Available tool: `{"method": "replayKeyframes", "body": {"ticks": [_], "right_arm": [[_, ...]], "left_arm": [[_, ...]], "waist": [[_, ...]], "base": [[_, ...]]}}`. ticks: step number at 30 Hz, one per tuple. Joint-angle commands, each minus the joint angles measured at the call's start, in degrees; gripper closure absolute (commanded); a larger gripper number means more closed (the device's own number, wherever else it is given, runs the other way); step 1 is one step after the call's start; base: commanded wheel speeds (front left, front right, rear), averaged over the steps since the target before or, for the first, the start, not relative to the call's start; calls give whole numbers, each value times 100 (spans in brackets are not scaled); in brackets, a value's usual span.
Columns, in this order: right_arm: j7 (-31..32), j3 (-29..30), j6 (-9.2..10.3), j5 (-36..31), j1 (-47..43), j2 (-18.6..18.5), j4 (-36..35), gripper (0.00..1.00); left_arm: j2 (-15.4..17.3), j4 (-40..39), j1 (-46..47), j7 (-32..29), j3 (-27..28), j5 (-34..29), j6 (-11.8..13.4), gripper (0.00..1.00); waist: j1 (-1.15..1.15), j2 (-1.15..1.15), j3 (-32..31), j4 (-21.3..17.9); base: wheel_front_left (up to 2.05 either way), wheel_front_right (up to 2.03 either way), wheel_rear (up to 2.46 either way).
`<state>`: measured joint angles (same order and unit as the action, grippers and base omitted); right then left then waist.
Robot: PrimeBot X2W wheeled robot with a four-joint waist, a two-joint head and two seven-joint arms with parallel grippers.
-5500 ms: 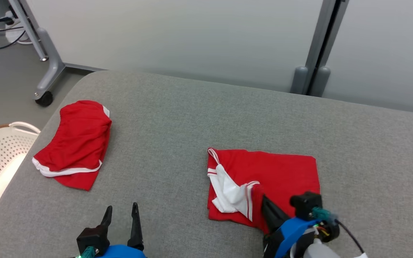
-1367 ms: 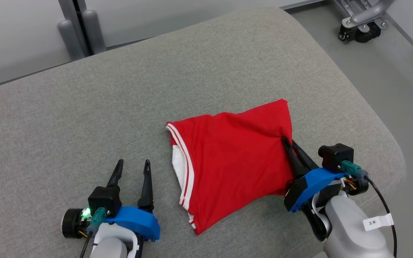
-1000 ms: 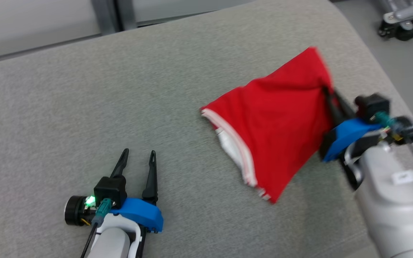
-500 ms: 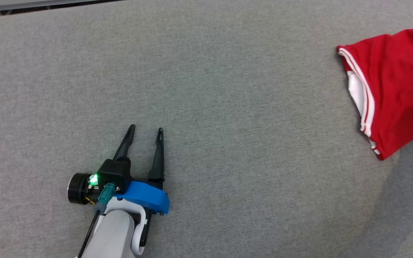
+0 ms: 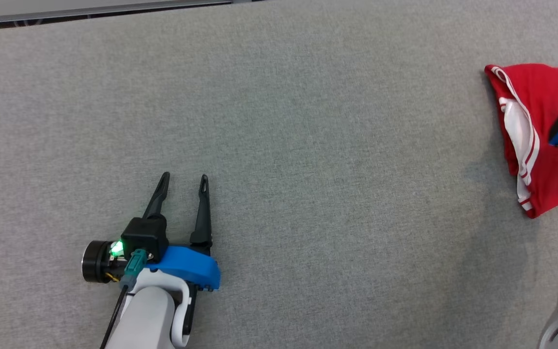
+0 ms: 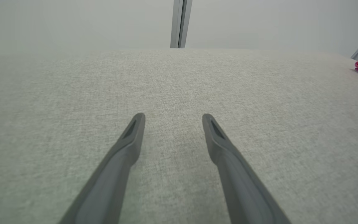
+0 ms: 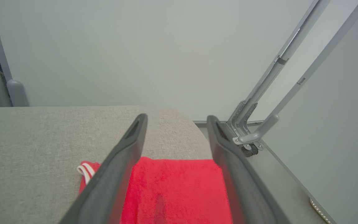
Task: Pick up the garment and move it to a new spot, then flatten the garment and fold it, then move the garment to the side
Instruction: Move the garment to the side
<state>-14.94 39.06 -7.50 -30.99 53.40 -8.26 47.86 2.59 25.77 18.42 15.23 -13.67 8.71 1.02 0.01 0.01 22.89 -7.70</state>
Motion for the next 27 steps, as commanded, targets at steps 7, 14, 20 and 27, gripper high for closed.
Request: {"method": "replayKeyframes", "body": {"ticks": [7, 14, 20, 27], "right_arm": [[-32, -1697, 1, 1660, -1279, 431, -994, 0], [-33, -2598, 1, 2518, -2372, 516, -1379, 0], [-33, -3177, 1, 3199, -3100, 527, -1354, 0], [-34, -3433, 1, 3491, -3529, 526, -1376, 0]], "left_arm": [[31, -111, -325, -8, 176, 201, 227, 0], [30, -138, -557, -9, 318, 299, 338, 0], [29, -144, -818, -8, 418, 412, 410, 0], [31, -115, -1128, -8, 509, 415, 482, 0]], "waist": [[-1, -1, -485, 201], [-1, -1, -896, 434], [-1, -1, -1327, 600], [-1, -1, -1743, 652]], "base": [[0, 0, 0], [0, 0, 0], [0, 0, 0], [0, 0, 0]]}}
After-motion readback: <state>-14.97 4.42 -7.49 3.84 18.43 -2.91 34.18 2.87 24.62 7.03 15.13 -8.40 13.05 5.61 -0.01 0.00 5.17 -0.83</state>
